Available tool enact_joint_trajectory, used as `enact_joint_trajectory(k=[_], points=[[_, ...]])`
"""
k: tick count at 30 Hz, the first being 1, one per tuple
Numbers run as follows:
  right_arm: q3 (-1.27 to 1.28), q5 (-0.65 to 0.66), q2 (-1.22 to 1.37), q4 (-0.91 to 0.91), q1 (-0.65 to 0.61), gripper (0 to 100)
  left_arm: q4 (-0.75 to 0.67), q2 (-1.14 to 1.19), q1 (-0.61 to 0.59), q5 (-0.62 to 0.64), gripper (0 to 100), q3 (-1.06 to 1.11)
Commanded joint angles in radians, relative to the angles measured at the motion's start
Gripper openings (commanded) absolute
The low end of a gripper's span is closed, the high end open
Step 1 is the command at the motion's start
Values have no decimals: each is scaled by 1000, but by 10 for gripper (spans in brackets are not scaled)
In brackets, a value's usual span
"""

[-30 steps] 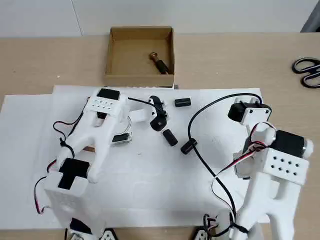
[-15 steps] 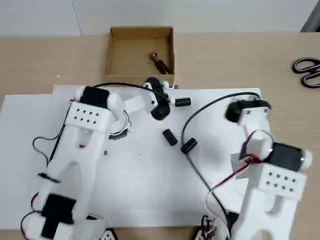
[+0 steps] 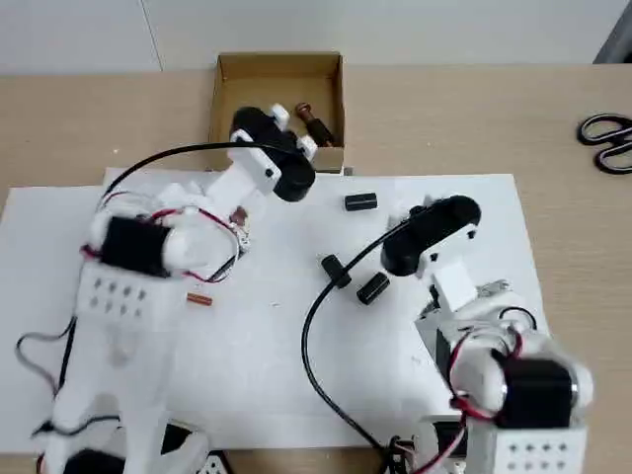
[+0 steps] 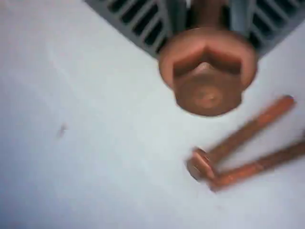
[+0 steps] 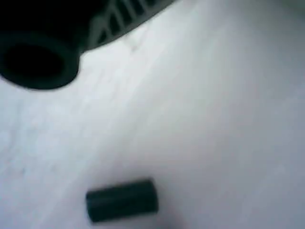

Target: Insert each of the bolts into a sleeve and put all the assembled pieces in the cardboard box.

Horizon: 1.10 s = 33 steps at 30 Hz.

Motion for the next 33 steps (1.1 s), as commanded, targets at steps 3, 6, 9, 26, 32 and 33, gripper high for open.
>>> enact_joint_trajectory(k=[3, 6, 9, 26, 32, 33], points=[[118, -9, -96, -222, -21, 2, -199, -256, 5, 169, 6, 110], [230, -64, -189, -335, -47, 2, -308, -400, 3, 328, 6, 259], [345, -183, -302, -429, -87, 2, -423, -551, 5, 443, 6, 435], [890, -256, -688, -765, -409, 2, -916, -1295, 6, 928, 6, 1173], [994, -255, -688, -858, -532, 2, -928, -1320, 6, 1054, 6, 1214], [1008, -255, -688, -874, -549, 2, -937, -1320, 6, 1085, 6, 1213]])
